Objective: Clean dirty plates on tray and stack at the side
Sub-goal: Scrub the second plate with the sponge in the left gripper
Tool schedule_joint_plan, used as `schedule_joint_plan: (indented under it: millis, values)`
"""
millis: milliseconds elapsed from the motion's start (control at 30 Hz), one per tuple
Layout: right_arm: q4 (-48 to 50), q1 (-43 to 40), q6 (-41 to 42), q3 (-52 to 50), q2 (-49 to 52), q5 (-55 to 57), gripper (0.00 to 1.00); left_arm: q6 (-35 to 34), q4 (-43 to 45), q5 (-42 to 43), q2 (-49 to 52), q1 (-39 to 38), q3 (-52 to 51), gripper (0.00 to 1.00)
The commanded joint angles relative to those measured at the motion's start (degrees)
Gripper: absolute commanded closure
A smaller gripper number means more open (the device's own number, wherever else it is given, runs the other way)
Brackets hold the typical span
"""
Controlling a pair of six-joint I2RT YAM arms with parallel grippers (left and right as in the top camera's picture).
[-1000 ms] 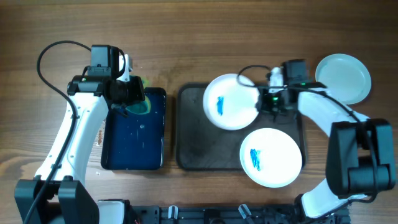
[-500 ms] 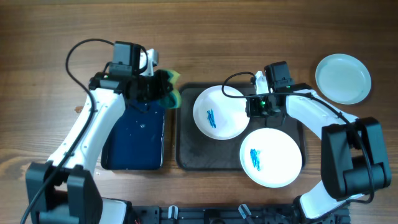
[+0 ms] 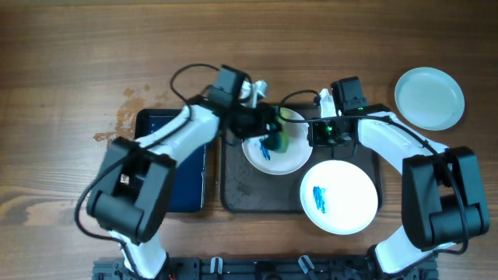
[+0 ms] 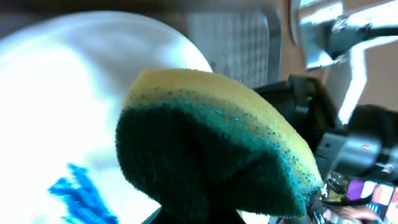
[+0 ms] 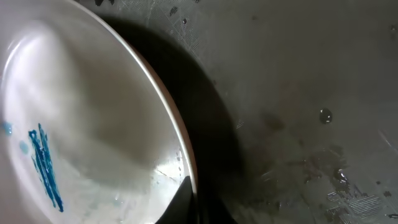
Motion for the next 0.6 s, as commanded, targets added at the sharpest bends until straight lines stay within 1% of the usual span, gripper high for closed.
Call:
schedule_joint_plan:
  millis: [0,100,200,267,367,567]
  values:
    - [-0.11,0.17,-0.55,-0.68,0.72,0.92,0.95,-8.33,2.93,-6.29,3.65,-5.16,1.07,0.96]
    - [-0.28,0.17,0.0,-0.68,0.72,0.92,0.95,-14.69,4.04,-10.12,5.73,-6.6,1.07,0.96]
    - [-0.28,0.17,0.48,-0.68,0.72,0.92,0.96,-18.43,3.52,-13.53,7.37,-6.23,1.07,0.96]
    - [-0.39,0.17,0.48,-0.68,0.72,0.92,0.95,-18.4,2.05,-16.79,8.11,-5.33,1.07,0.96]
    - [-0.72,0.17,0.48,-0.68,0.72,0.92,0.95,-14.78,-2.84,-23.91,8.13,-2.95,1.07,0.96]
    - [-0.9,0.17,0.81,-0.68,0.72,0.94,0.95,-9.33,-12.96,-34.42,8.13,2.23,1.07,0.96]
